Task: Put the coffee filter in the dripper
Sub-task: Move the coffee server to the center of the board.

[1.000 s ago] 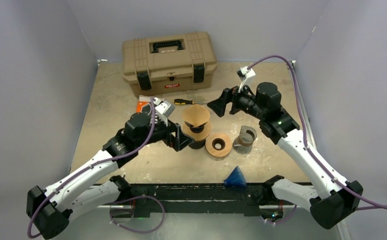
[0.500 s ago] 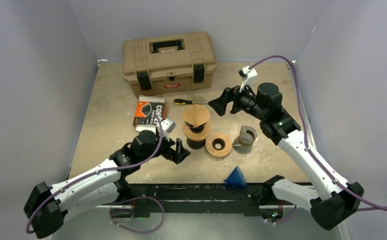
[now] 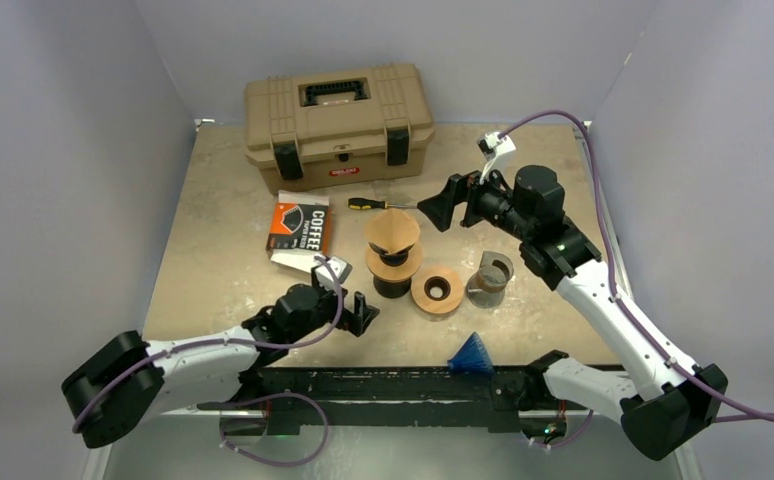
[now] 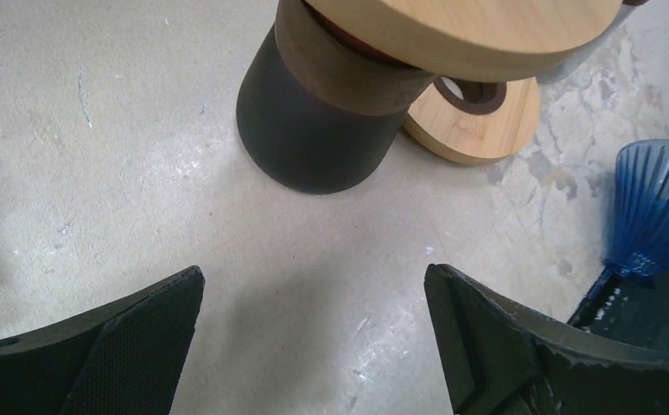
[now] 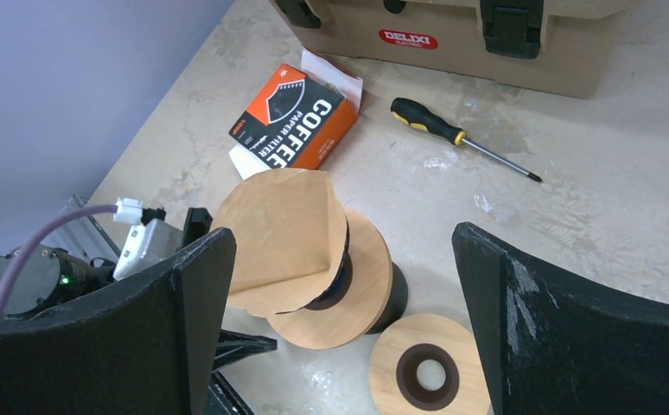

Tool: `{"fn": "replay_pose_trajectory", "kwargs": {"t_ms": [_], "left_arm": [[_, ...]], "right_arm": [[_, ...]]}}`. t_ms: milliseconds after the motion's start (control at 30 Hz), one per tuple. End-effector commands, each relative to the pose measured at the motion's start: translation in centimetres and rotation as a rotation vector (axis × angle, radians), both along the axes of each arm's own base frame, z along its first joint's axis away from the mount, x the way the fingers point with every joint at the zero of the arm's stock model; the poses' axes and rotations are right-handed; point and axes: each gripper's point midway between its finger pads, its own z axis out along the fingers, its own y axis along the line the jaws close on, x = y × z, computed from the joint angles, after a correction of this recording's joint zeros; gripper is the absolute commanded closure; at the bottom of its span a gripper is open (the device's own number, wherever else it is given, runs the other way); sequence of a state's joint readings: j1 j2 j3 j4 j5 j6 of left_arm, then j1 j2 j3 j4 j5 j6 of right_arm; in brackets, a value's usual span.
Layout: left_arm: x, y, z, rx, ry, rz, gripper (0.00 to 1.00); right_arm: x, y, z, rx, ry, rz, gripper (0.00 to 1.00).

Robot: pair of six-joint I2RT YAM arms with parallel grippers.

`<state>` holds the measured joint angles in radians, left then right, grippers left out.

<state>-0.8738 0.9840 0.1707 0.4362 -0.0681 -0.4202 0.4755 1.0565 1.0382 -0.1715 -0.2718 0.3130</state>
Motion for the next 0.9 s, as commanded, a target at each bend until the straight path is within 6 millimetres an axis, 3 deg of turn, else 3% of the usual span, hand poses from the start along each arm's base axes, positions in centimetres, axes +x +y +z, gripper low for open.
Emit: {"fn": "replay_pose_trajectory", "kwargs": {"t_ms": [0, 333, 467, 667, 867], "left_arm": [[1.4, -1.0, 1.9, -0.059, -0.156, -0.004, 0.01], [2.0, -0.9, 0.4, -0.042, -0.243, 0.007, 0.04], [2.5, -1.3, 0.7, -0.050, -0.285, 0.019, 0.05], [3.2, -3.2, 0.3, -0.028, -0.335, -0.015, 0.06], [3.8, -3.5, 0.2, -0.034, -0.394, 0.005, 0.09]], "right_arm": [[0.2, -0.5, 0.8, -0.002, -0.032, -0.026, 0.01], [0.1, -0.9, 1.2, -0.005, -0.040, -0.041, 0.01], [0.2, -0.9, 1.2, -0.005, -0.041, -0.041, 0.01], [0.2, -1.0, 1.5, -0.008, -0.049, -0.049, 0.01], [0.4, -1.9, 2.2, -0.028, -0.069, -0.092, 0.01]]}}
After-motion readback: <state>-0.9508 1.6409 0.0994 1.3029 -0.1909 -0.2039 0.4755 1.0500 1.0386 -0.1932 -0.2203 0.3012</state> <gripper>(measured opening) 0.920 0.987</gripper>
